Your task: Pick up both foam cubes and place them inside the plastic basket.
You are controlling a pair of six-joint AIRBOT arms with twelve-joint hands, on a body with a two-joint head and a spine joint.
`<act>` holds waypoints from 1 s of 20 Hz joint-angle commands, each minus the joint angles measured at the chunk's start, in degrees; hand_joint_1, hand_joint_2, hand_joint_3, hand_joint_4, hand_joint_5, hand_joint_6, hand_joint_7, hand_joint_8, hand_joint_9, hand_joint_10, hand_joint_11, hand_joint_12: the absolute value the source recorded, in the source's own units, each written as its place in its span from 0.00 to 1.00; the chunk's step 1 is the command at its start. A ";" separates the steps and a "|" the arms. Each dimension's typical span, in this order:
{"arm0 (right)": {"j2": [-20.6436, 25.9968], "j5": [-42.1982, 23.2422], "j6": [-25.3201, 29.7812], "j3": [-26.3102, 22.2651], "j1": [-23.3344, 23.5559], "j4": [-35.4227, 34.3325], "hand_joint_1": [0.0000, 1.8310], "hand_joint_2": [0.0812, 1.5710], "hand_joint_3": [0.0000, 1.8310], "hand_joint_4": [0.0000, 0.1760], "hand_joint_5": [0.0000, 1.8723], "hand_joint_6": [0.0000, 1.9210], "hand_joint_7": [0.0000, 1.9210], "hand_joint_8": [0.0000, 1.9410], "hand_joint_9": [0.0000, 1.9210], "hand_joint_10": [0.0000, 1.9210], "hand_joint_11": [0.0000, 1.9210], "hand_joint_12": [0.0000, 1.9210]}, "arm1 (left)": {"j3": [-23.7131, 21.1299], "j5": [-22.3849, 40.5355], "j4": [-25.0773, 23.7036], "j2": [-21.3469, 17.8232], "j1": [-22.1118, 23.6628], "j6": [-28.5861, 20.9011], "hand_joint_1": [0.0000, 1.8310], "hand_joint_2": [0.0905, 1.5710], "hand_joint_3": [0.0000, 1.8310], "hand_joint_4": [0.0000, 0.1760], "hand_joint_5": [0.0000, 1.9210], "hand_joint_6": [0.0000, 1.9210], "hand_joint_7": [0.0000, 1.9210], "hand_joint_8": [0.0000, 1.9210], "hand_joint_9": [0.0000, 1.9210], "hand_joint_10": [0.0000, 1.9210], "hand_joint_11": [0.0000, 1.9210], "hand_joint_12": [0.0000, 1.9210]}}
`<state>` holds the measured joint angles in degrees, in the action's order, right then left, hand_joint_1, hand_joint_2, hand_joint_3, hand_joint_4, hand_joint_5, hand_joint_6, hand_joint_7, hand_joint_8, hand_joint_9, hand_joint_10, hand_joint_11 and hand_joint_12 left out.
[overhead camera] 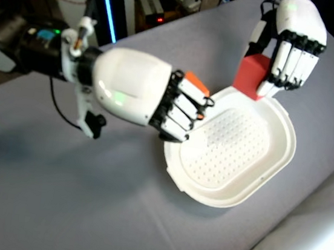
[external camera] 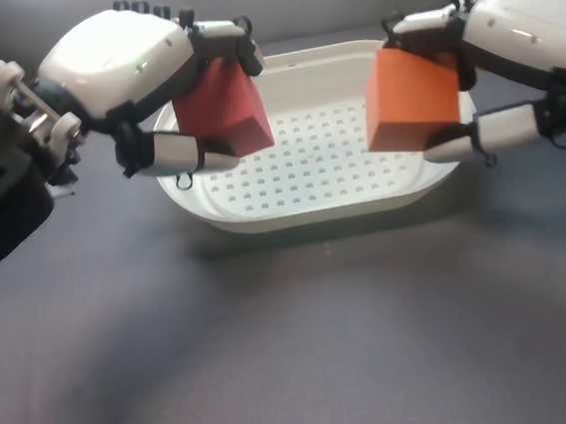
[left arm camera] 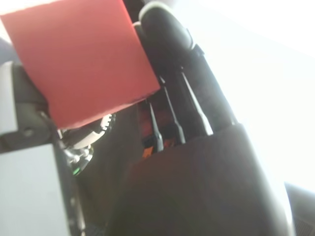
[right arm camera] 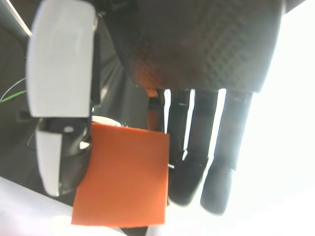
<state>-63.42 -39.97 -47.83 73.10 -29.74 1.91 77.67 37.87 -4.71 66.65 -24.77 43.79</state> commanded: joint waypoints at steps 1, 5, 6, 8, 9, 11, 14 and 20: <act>-0.59 -4.40 0.01 0.81 1.03 -0.96 0.66 0.76 0.00 0.00 0.37 0.66 0.47 0.67 0.47 0.62 0.39 0.86 | 0.76 3.86 0.96 0.27 1.15 0.46 0.68 0.71 0.00 0.00 0.45 0.52 0.51 0.64 0.51 0.65 0.42 0.86; -5.70 1.19 0.01 6.78 2.67 -3.14 0.73 0.77 0.00 0.00 0.33 0.72 0.40 0.67 0.41 0.78 0.33 0.81 | 6.30 -1.86 2.68 5.08 2.66 0.91 0.63 0.72 0.00 0.00 0.47 0.57 0.53 0.86 0.58 0.98 0.61 1.00; -6.80 2.51 0.01 8.16 3.00 -3.57 0.63 0.82 0.00 0.00 0.27 0.80 0.40 0.75 0.33 0.60 0.27 0.85 | 7.25 -3.00 3.28 5.95 2.80 1.18 0.72 0.72 0.00 0.00 0.31 0.37 0.46 0.64 0.43 0.64 0.39 0.87; -8.09 4.52 0.01 9.93 3.37 -4.20 0.55 0.81 0.00 0.00 0.22 0.49 0.32 0.53 0.32 0.59 0.28 0.86 | 8.40 -4.23 3.87 7.05 2.82 1.47 0.64 0.71 0.00 0.00 0.29 0.26 0.41 0.40 0.39 0.54 0.30 0.84; -8.55 5.46 0.01 10.74 3.41 -4.61 0.42 0.80 0.00 0.00 0.18 0.29 0.24 0.33 0.22 0.51 0.17 0.85 | 8.95 -4.95 4.34 7.64 2.81 1.70 0.57 0.71 0.00 0.00 0.26 0.16 0.37 0.22 0.33 0.45 0.24 0.83; -8.85 6.44 0.01 11.46 3.41 -5.16 0.20 0.81 0.00 0.00 0.11 0.10 0.16 0.08 0.12 0.34 0.02 0.84 | 9.30 -5.86 4.72 7.98 2.68 2.20 0.48 0.71 0.00 0.00 0.22 0.05 0.30 0.06 0.23 0.36 0.09 0.86; -8.84 7.12 0.01 11.74 3.41 -5.70 0.00 0.80 0.00 0.00 0.02 0.01 0.05 0.00 0.02 0.17 0.00 0.54 | 9.23 -6.14 5.13 7.97 2.42 2.87 0.32 0.69 0.00 0.02 0.13 0.00 0.11 0.00 0.07 0.07 0.00 0.54; -8.64 7.25 -0.07 11.11 3.41 -5.77 0.00 0.76 0.00 0.00 0.00 0.00 0.02 0.00 0.01 0.15 0.00 0.49 | 8.61 -6.21 6.26 7.24 2.18 4.73 0.29 0.65 0.00 0.41 0.03 0.00 0.00 0.00 0.00 0.00 0.00 0.01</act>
<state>-72.47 -26.30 -48.05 84.18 -27.05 -3.36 86.32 25.30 1.13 74.63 -22.94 48.36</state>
